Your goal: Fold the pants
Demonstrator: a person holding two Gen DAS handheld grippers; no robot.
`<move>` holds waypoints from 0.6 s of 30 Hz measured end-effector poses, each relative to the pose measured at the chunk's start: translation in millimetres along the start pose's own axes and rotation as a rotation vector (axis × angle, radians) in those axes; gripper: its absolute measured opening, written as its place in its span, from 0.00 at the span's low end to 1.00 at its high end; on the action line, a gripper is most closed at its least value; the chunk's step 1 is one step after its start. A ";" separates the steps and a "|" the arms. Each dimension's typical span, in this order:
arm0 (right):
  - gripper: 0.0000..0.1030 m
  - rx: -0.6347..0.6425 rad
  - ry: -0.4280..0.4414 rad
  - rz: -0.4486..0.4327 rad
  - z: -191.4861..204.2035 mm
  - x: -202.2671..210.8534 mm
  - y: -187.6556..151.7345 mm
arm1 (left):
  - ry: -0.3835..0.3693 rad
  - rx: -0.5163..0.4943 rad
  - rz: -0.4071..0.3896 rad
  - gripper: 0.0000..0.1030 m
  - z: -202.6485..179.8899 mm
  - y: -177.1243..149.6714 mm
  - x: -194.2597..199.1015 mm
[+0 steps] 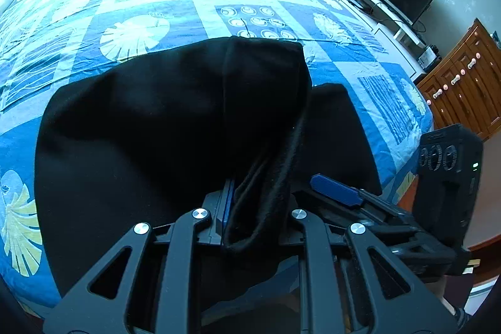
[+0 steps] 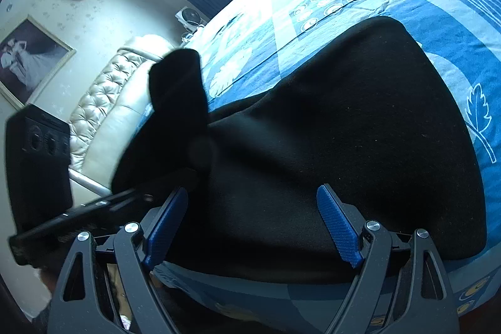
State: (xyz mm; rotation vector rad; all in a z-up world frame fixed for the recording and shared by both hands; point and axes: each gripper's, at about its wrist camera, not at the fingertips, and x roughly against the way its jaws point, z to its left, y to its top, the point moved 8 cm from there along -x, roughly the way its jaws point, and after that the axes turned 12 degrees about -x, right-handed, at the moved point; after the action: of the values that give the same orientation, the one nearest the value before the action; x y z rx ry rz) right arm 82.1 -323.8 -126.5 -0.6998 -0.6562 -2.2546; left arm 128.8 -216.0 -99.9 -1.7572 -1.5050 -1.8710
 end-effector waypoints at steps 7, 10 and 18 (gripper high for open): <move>0.81 -0.110 0.073 -0.037 -3.3 14.5 10.0 | 0.059 -0.050 0.027 0.17 -3.5 -5.5 -14.3; 0.81 -0.129 0.082 -0.055 -3.2 18.6 11.2 | 0.078 -0.063 0.028 0.17 -5.5 -7.3 -18.5; 0.81 -0.140 0.083 -0.111 -1.8 25.3 18.9 | 0.130 -0.063 0.024 0.17 -8.6 -9.1 -26.2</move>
State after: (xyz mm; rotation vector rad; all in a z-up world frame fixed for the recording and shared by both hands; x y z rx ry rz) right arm 79.4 -348.5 -106.9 -0.6464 -0.5118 -2.4361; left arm 124.6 -230.8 -124.6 -1.6358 -1.3880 -1.9988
